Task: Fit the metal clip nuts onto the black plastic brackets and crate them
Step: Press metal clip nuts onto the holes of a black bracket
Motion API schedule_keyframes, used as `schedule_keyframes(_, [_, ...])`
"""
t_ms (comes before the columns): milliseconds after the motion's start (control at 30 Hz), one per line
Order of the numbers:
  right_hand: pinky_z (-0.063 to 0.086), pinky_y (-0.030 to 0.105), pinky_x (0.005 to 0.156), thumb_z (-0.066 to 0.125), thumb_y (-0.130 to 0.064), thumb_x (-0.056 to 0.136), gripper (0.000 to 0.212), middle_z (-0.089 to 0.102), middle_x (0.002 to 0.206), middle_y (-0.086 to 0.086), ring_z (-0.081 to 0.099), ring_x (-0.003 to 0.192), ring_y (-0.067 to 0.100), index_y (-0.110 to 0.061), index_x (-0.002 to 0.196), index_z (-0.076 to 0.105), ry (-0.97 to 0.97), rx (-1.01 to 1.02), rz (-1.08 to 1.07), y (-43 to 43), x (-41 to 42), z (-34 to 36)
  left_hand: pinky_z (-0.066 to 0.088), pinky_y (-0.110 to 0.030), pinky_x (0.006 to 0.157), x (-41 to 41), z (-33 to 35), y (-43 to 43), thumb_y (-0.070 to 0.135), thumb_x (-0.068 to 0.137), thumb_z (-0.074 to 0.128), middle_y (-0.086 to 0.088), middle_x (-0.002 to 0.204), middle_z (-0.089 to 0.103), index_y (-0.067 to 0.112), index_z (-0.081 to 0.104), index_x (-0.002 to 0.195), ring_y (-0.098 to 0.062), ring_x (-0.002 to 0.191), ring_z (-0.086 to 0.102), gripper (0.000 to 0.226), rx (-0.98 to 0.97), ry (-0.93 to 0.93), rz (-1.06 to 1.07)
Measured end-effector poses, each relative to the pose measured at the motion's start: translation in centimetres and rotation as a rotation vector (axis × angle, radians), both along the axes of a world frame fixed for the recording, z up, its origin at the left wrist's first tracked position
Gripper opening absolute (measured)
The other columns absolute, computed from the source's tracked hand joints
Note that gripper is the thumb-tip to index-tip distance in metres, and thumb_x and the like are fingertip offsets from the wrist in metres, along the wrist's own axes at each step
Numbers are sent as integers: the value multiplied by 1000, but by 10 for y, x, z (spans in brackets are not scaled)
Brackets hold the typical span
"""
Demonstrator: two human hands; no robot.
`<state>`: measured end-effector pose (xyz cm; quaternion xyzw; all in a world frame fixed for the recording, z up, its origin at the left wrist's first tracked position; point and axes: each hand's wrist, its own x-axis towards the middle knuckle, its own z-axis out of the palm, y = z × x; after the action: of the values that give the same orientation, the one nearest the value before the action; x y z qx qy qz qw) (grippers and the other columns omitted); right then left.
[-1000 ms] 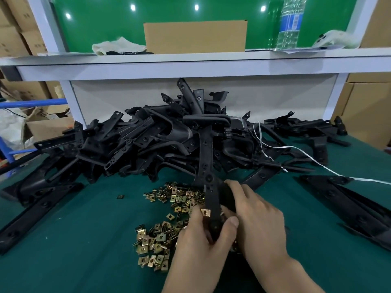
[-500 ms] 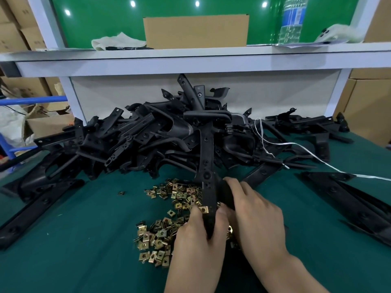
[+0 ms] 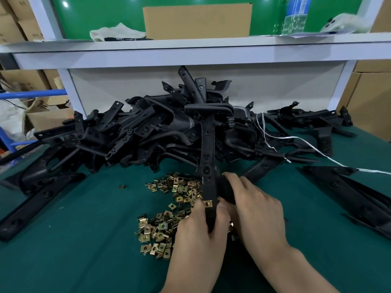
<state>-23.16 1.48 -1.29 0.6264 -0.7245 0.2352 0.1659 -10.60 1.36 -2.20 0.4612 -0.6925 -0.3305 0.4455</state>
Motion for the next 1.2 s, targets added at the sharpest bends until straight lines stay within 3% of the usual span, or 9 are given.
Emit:
schedule_keyframes(367, [34, 28, 59, 55, -51, 95, 48, 64, 109, -9, 66, 92, 15, -32, 138, 44, -45, 92, 7, -1, -1, 0, 33, -13, 41, 2, 2, 3, 39, 96, 59, 15, 52, 57, 21, 53, 77, -7, 40, 49, 27, -1, 15, 16])
schedule_keyframes(467, [31, 29, 59, 54, -50, 95, 47, 64, 108, -7, 67, 91, 18, -30, 137, 46, -62, 101, 10, -1, 0, -1, 33, -14, 39, 2, 0, 4, 42, 97, 56, 21, 54, 57, 25, 46, 75, -7, 40, 50, 30, -36, -27, 31])
schedule_keyframes(600, [33, 30, 58, 54, -47, 93, 48, 65, 107, -4, 68, 90, 22, -27, 136, 47, -72, 88, 27, -1, 0, -2, 36, -15, 41, 1, -2, 3, 48, 94, 49, 9, 44, 47, 28, 41, 76, -7, 40, 50, 28, -78, -50, 51])
schedule_keyframes(867, [31, 30, 57, 59, -44, 91, 48, 67, 106, -3, 68, 89, 24, -26, 135, 49, -73, 62, 36, -1, -1, -5, 37, -17, 45, 0, -5, 2, 50, 93, 46, 7, 47, 45, 29, 40, 76, -9, 44, 50, 28, -94, -85, 53])
schedule_keyframes(1200, [32, 31, 58, 58, -44, 93, 47, 66, 109, -2, 68, 92, 25, -26, 136, 48, -80, 62, 52, -2, -2, -5, 34, -15, 43, 1, -7, 1, 40, 98, 50, 9, 44, 41, 31, 40, 72, -7, 40, 47, 30, -116, -104, 62])
